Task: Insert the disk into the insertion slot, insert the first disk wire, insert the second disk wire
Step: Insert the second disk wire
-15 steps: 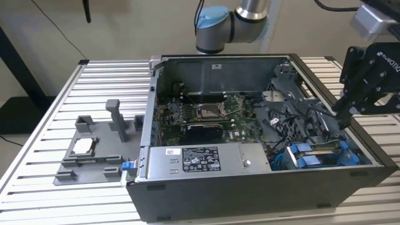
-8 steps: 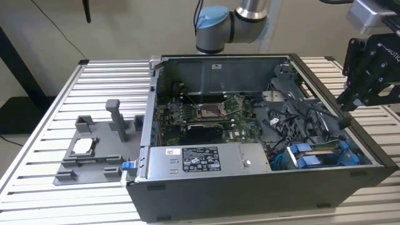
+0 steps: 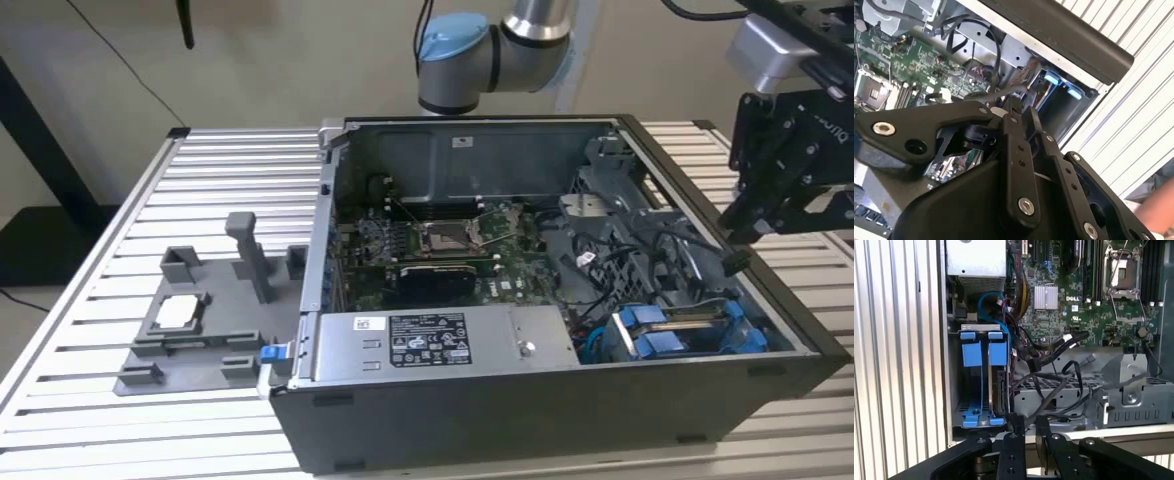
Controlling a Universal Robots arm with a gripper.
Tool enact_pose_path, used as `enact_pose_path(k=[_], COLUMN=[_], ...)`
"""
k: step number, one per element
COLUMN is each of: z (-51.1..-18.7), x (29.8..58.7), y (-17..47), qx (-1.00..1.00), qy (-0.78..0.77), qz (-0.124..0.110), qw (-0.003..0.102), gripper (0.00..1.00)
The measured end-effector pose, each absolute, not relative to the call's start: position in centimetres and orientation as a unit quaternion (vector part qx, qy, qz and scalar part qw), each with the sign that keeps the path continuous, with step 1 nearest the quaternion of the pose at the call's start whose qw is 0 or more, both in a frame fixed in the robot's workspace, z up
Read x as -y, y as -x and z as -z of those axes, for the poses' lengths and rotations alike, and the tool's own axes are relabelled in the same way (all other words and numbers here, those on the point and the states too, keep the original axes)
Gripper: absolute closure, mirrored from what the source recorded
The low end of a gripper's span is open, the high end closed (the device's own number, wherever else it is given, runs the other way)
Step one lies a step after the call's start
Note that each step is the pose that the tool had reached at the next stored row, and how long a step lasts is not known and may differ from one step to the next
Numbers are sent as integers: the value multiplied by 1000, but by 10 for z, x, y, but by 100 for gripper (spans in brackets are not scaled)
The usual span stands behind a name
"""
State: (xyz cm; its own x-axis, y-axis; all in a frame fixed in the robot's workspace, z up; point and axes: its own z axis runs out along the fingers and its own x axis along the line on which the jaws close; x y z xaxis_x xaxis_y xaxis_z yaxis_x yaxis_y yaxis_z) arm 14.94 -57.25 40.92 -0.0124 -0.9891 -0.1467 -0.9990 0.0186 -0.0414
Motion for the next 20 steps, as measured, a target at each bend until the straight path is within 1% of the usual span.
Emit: enact_pose_path(k=[14, 17, 20], z=[-387, -385, -385], x=[579, 581, 582], y=[-153, -153, -153], qx=[-687, -680, -673], qy=[723, 729, 735], qz=[-38, -34, -25], qw=[65, 69, 78], gripper=[76, 76, 76])
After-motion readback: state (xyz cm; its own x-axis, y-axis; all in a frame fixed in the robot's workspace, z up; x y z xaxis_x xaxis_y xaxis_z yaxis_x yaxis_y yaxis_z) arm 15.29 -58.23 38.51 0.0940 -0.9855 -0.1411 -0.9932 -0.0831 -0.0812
